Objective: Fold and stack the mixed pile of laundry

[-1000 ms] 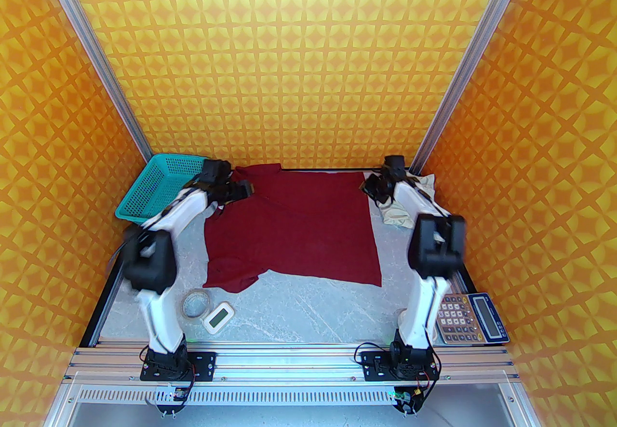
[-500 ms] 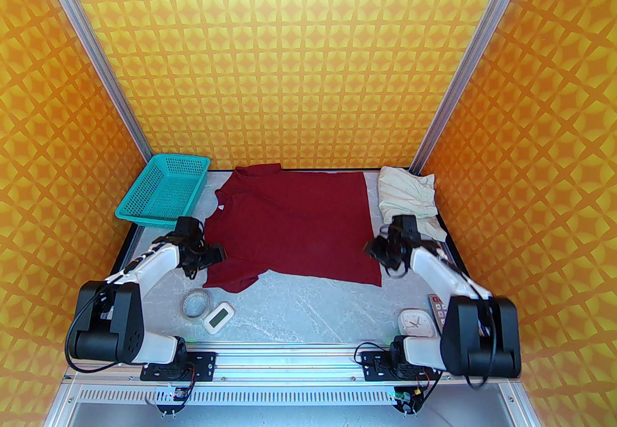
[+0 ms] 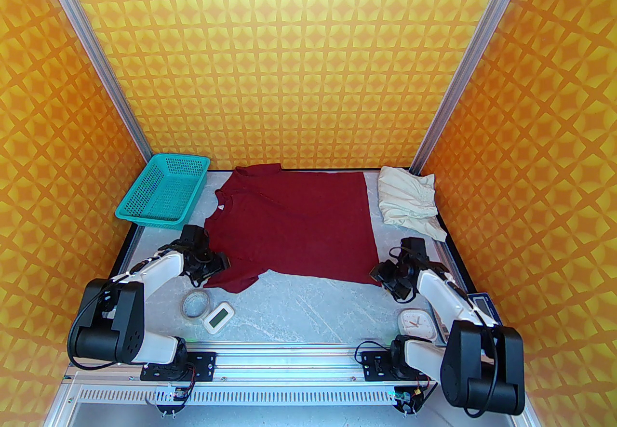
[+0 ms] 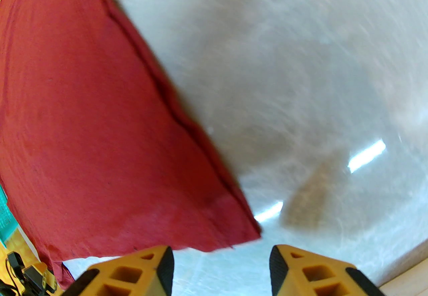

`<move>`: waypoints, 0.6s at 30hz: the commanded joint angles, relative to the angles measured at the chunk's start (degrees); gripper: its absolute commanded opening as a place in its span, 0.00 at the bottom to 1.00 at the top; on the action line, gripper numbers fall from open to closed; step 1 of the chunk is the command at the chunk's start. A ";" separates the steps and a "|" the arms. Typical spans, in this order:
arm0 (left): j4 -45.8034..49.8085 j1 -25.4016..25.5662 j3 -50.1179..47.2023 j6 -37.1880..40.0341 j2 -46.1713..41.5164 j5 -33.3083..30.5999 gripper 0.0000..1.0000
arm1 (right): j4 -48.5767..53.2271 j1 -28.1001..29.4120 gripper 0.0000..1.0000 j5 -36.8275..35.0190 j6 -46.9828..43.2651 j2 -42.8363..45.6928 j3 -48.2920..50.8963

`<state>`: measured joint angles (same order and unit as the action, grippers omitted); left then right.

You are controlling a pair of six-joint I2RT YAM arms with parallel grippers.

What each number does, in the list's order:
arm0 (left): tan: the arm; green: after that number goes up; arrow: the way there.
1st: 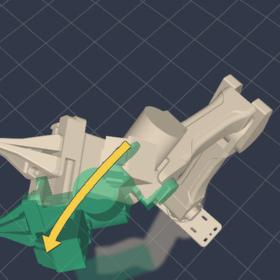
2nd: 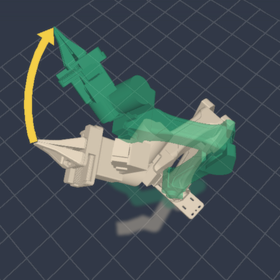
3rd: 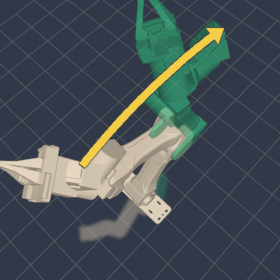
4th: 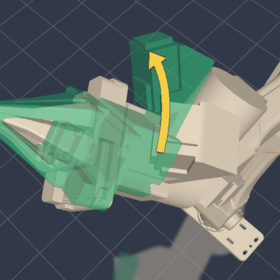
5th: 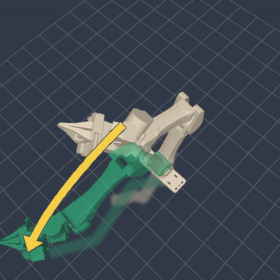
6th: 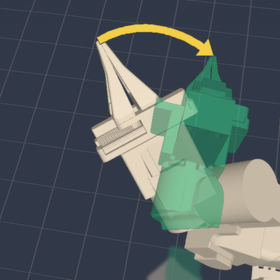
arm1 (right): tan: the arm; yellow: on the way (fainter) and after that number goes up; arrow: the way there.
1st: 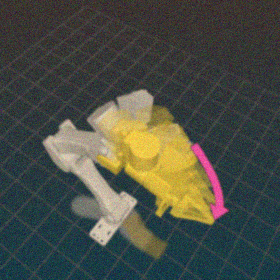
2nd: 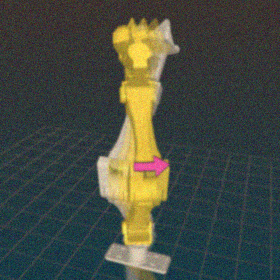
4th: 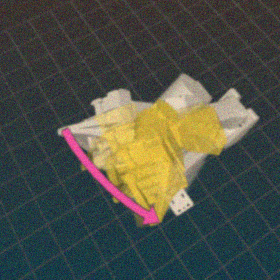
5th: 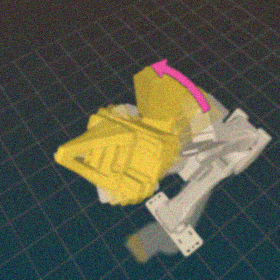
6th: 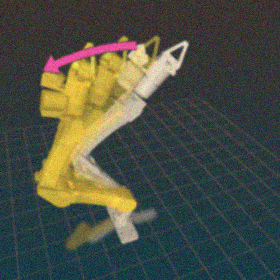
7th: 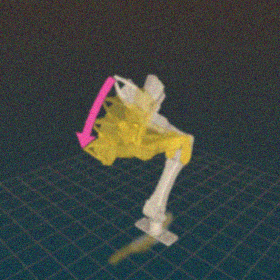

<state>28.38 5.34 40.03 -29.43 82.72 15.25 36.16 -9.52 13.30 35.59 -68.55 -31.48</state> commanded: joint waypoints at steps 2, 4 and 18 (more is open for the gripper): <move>-0.59 0.46 -0.91 -0.02 -2.33 3.31 0.47 | -5.19 -0.32 0.51 3.73 5.77 -1.00 2.72; -0.76 0.51 -1.33 -0.23 -3.01 3.97 0.39 | -7.65 -0.32 0.47 5.90 6.82 -3.34 2.42; 3.47 0.54 1.16 -0.27 -9.01 5.67 0.00 | -10.38 -0.29 0.08 2.23 4.79 -7.73 -3.45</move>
<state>29.32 5.65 39.11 -30.02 75.35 19.57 35.48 -10.37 13.67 40.49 -75.09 -32.88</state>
